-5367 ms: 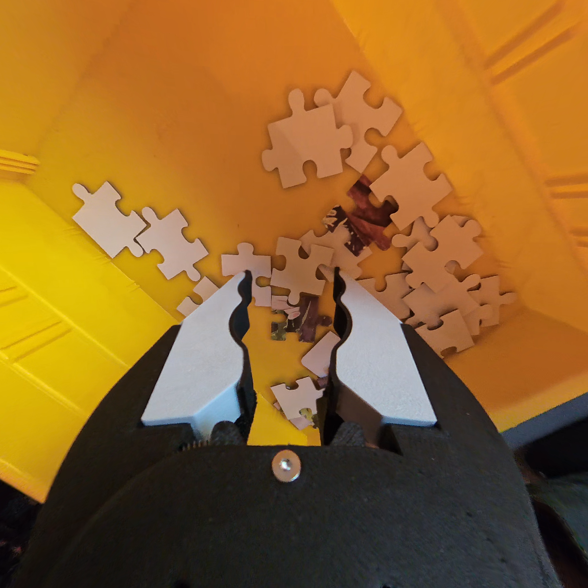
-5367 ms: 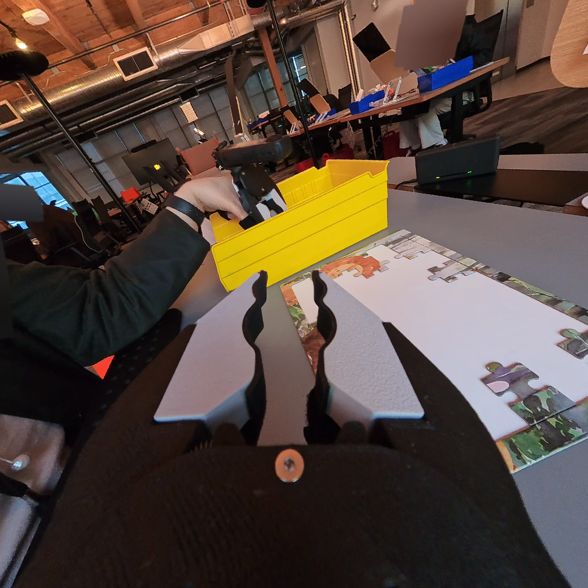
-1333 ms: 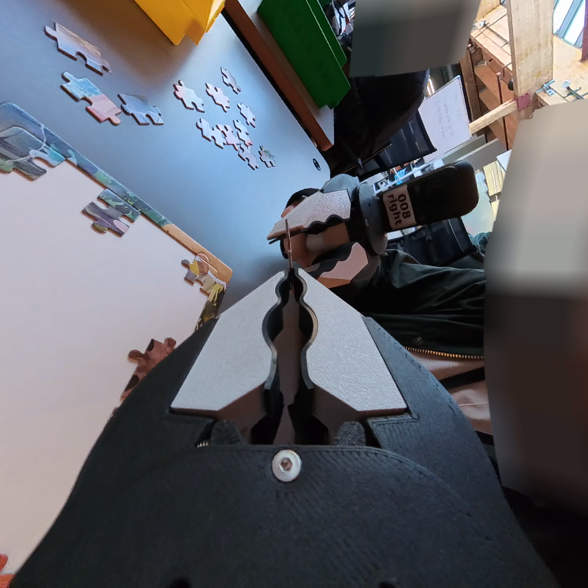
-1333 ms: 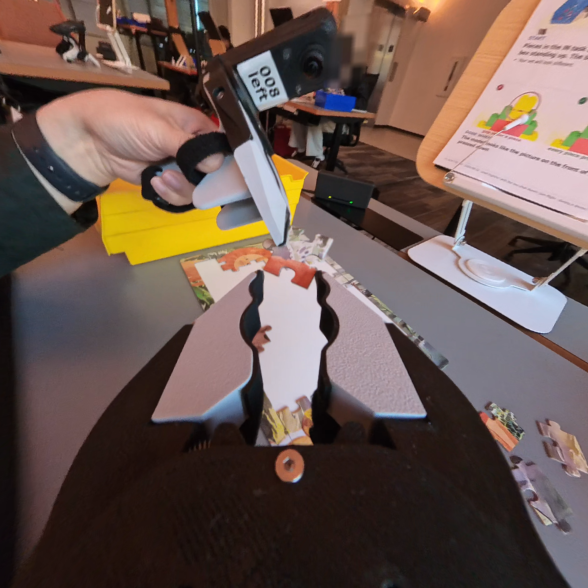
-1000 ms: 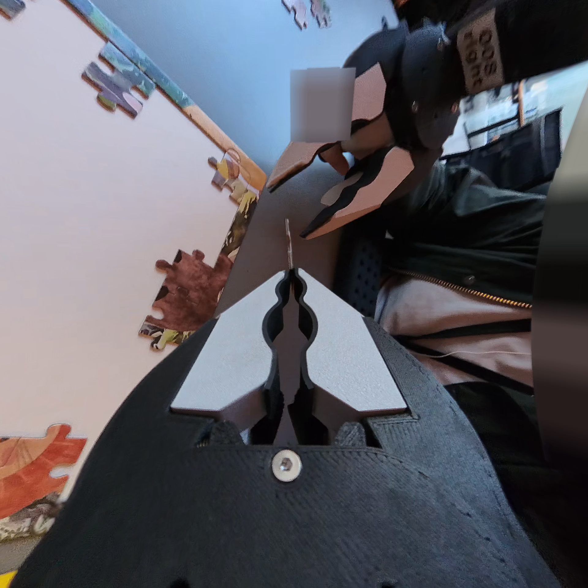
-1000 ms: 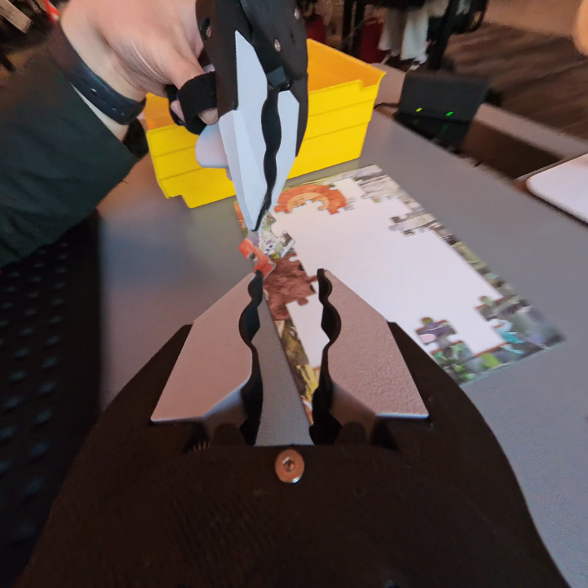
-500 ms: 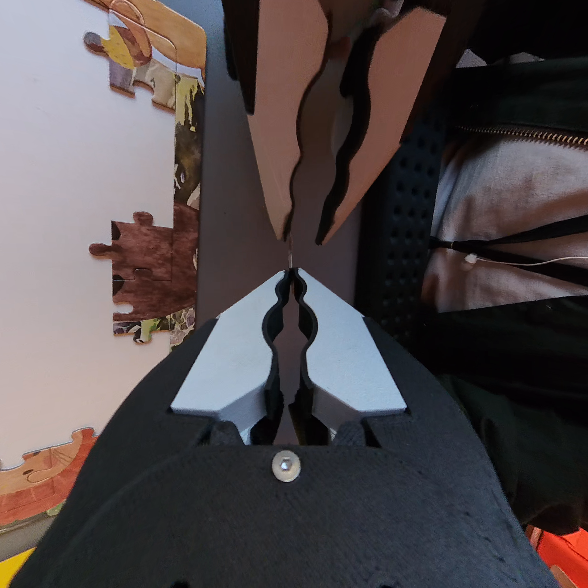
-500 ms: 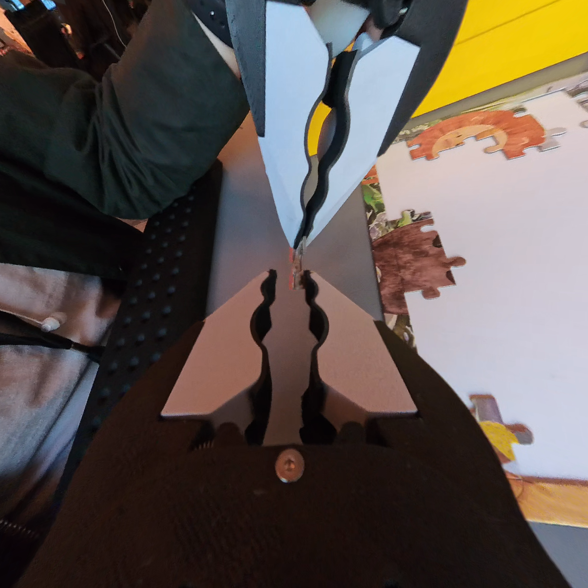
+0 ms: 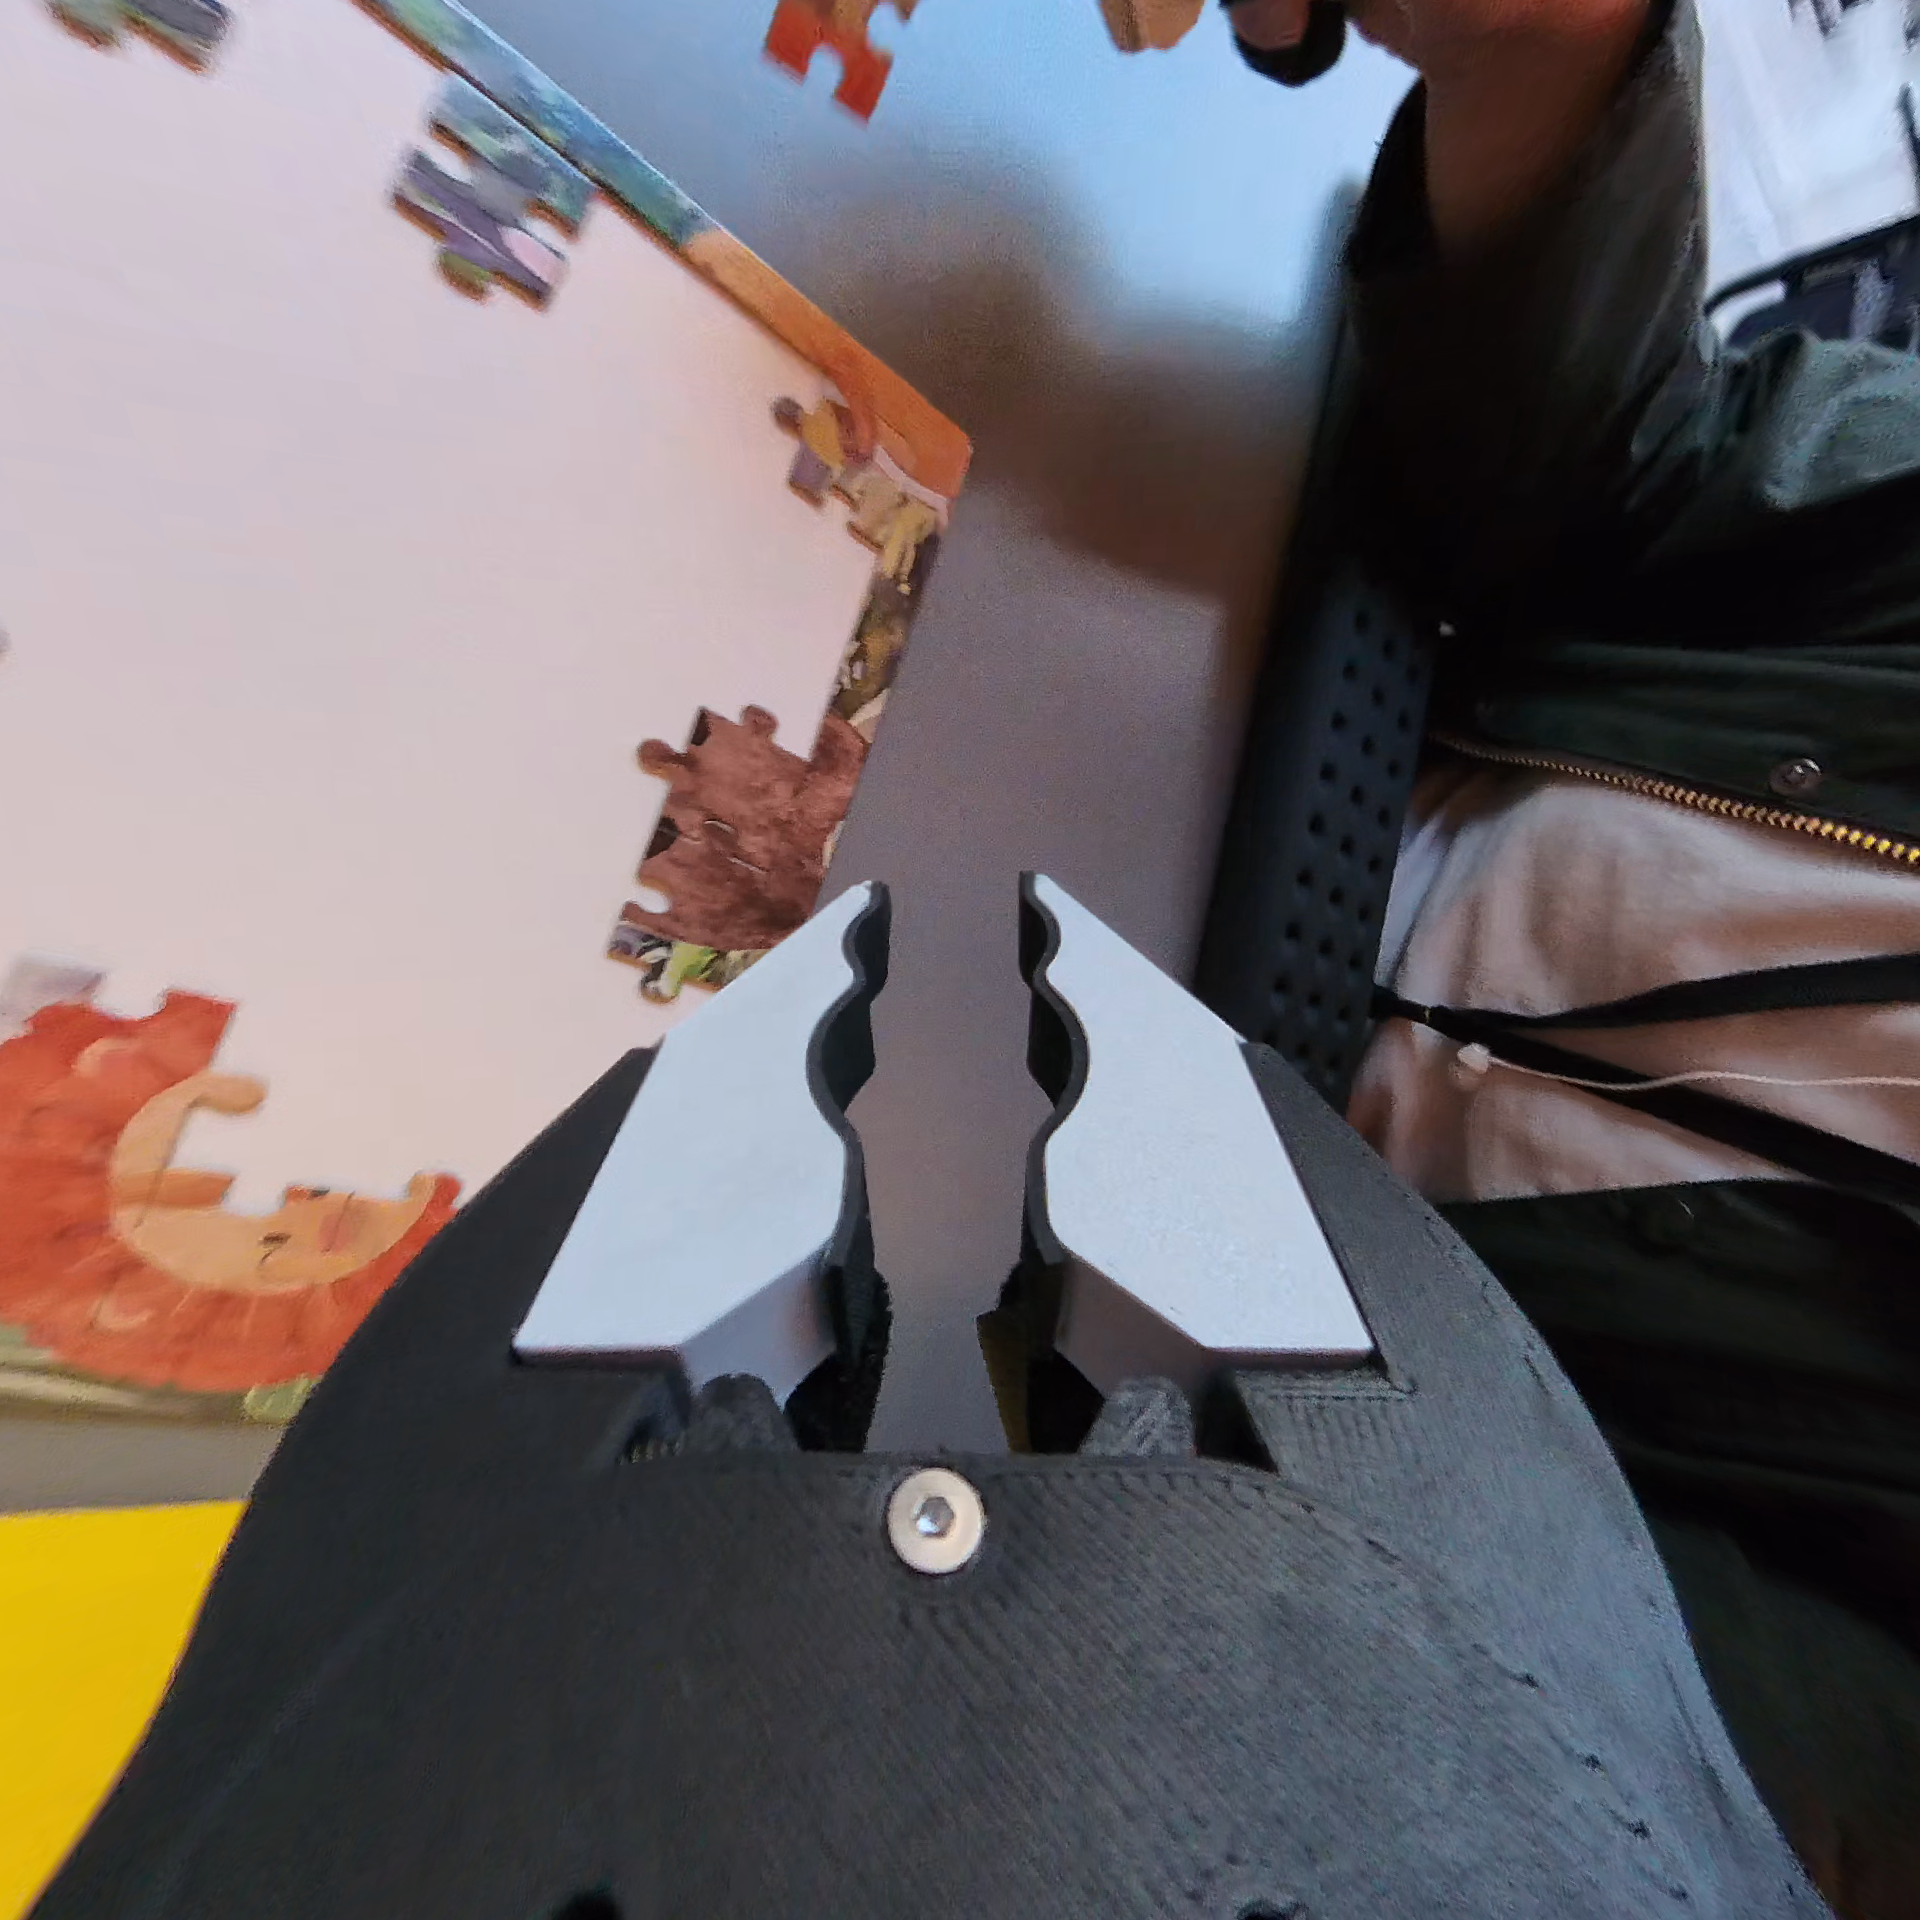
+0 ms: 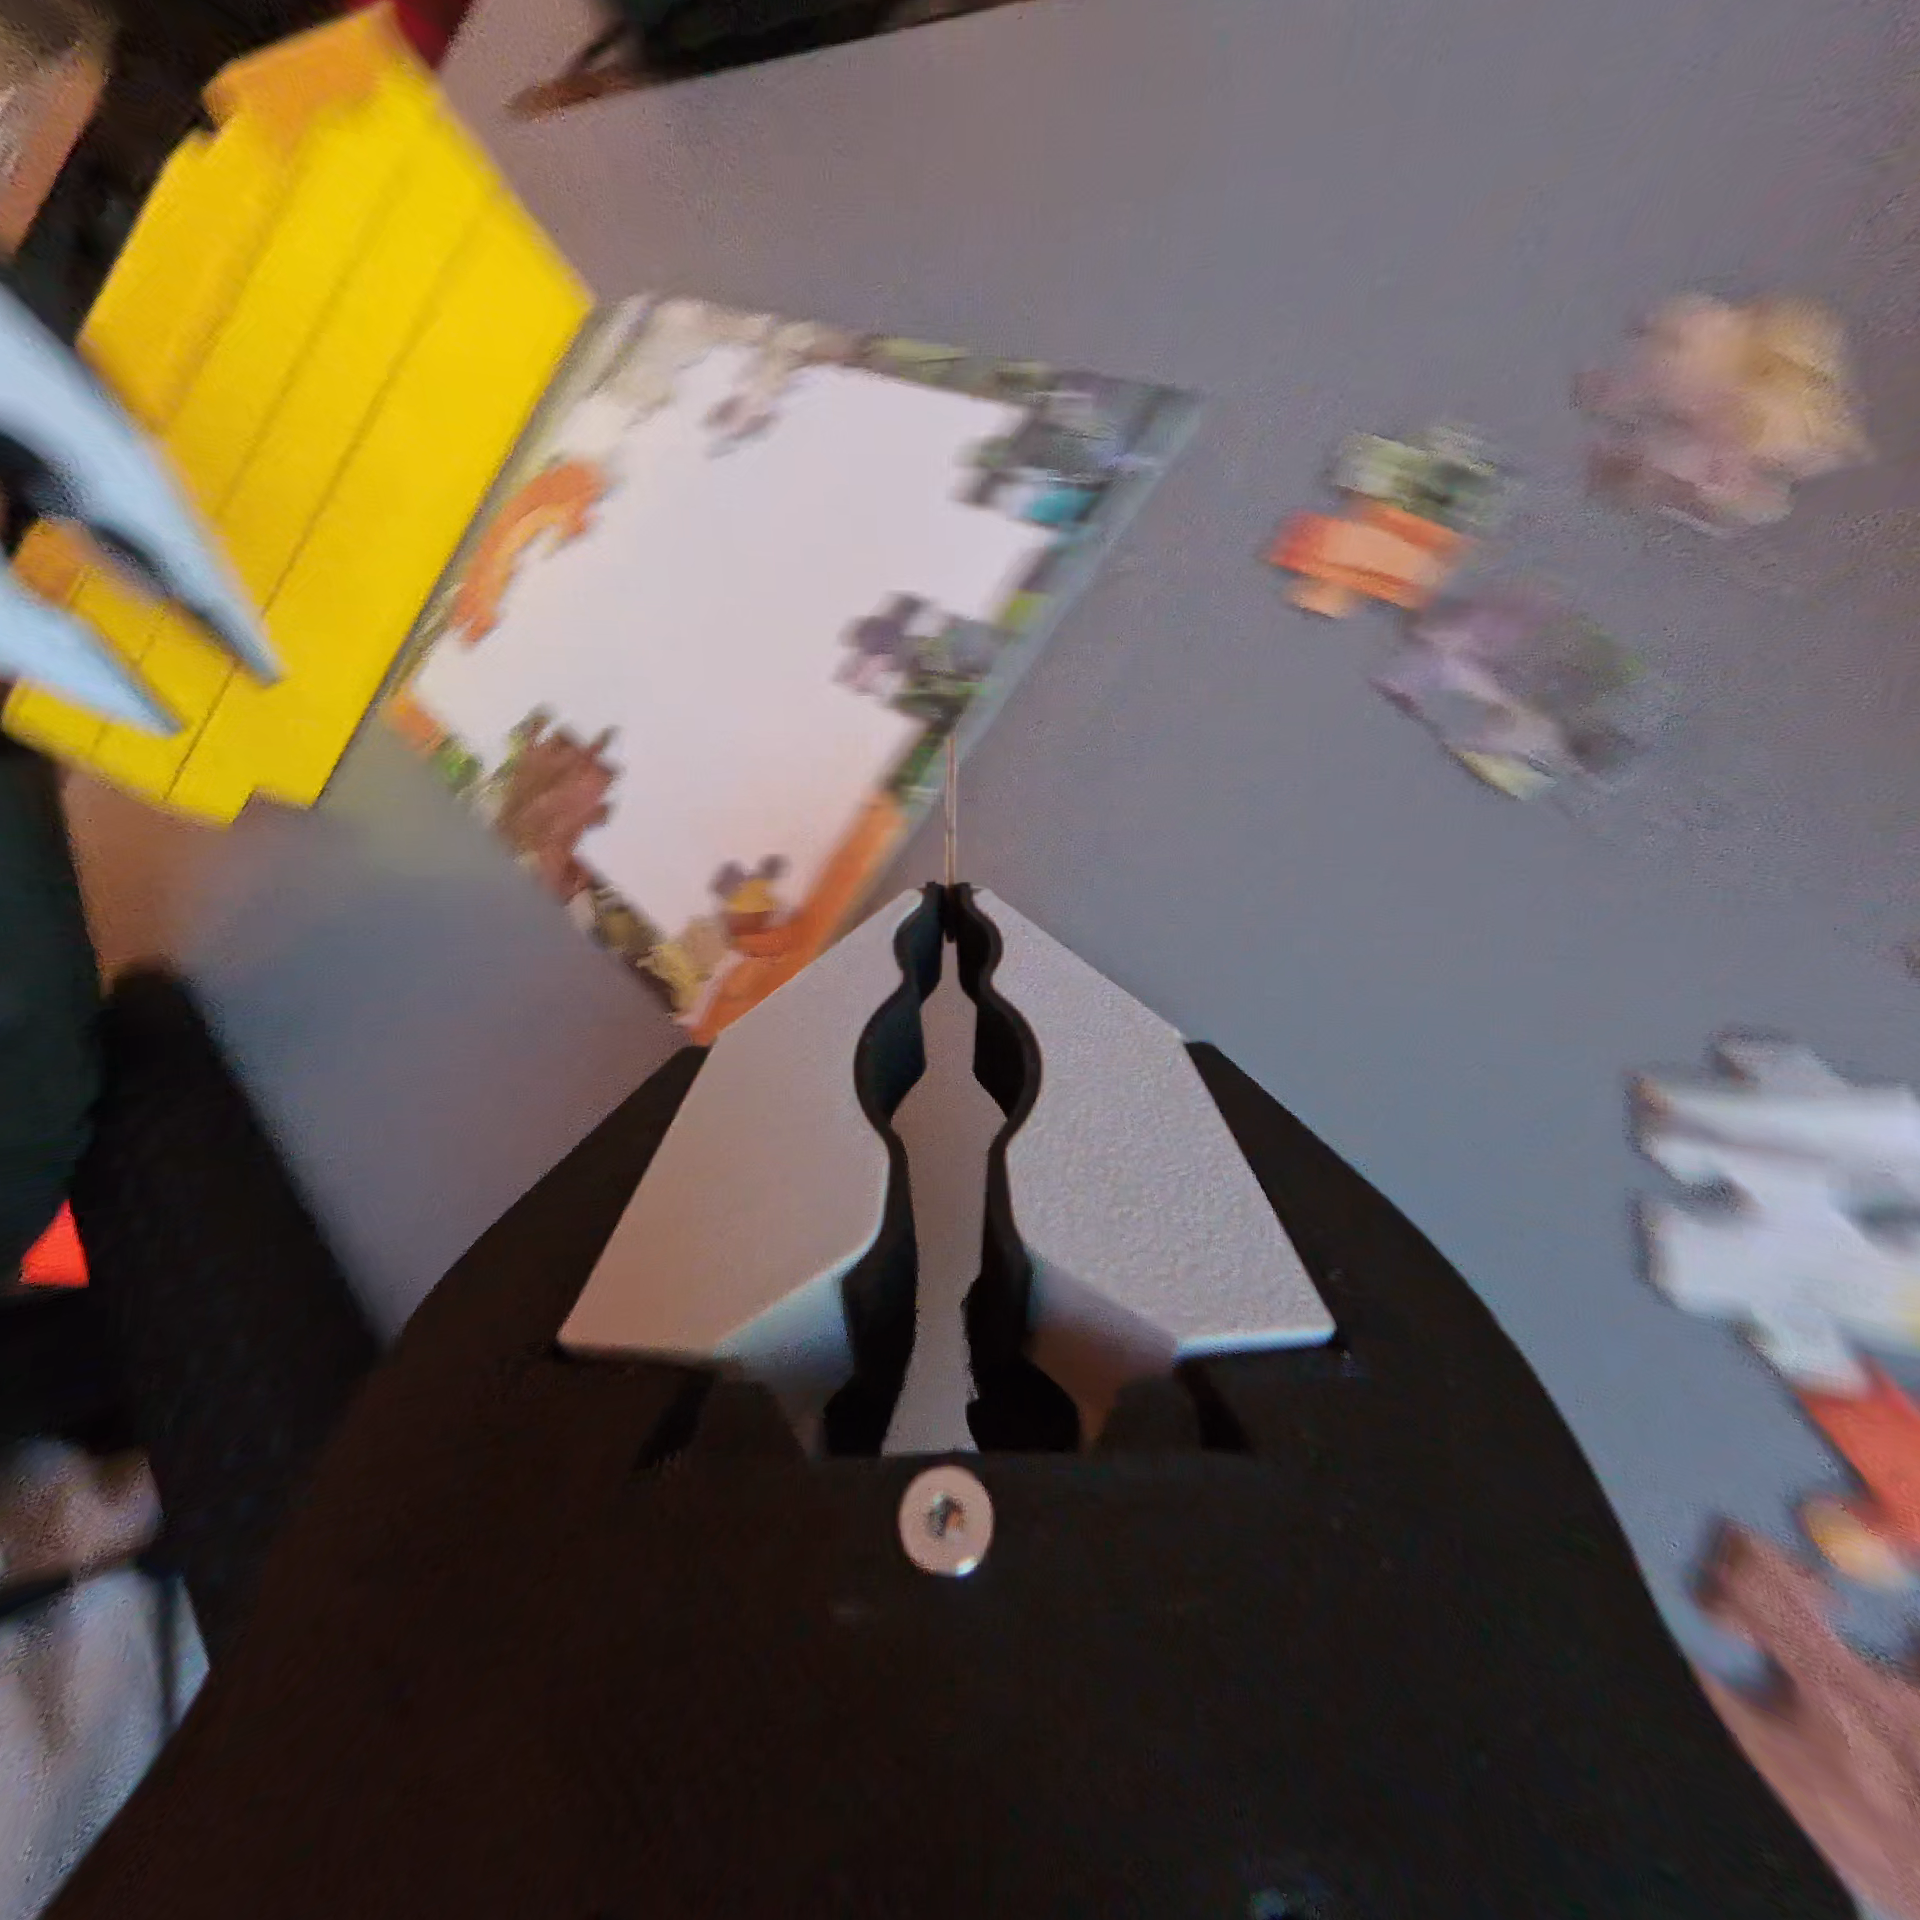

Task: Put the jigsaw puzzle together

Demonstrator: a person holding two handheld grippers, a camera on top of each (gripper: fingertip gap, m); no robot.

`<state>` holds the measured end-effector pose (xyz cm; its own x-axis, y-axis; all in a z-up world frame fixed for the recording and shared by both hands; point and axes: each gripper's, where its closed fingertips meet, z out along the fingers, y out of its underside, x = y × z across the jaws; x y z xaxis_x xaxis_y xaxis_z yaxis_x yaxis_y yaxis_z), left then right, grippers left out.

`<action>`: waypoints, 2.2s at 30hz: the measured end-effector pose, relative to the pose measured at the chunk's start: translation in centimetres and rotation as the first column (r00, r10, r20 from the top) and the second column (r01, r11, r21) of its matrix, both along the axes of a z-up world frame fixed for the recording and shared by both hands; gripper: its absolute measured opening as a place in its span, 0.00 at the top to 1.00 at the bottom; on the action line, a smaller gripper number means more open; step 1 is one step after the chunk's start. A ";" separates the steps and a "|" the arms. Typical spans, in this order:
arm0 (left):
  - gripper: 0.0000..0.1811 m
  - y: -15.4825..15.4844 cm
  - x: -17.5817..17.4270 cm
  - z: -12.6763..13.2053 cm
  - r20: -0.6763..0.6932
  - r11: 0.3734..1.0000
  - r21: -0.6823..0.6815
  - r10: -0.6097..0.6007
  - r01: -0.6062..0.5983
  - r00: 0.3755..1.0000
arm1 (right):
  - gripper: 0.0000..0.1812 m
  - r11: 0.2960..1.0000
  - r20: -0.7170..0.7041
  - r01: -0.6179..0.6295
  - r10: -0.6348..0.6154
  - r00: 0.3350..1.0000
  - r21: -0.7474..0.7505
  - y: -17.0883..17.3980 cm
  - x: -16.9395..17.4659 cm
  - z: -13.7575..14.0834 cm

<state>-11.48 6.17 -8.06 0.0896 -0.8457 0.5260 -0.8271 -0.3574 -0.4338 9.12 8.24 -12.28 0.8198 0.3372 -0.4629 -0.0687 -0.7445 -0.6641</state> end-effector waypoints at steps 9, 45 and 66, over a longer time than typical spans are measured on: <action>0.90 2.7 -3.0 3.3 0.080 0.984 0.046 0.166 -0.170 0.983 | 0.99 0.977 -0.020 0.166 -0.170 0.985 -0.131 -0.3 4.7 -2.3; 0.74 10.3 -27.0 -8.5 -0.565 0.745 0.346 0.651 -0.570 0.508 | 0.86 0.955 0.311 0.117 -0.202 0.929 0.272 2.2 5.7 1.8; 0.83 10.4 -27.4 -8.5 -0.596 0.722 0.375 0.668 -0.582 0.445 | 0.87 0.962 0.344 0.092 -0.180 0.922 0.256 1.9 5.5 1.4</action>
<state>-38.86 16.52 -16.56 0.8902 -0.4557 0.0031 -0.4552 -0.8889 0.0513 14.61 10.18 -10.90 0.9611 0.2716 -0.0500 0.1184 -0.5688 -0.8139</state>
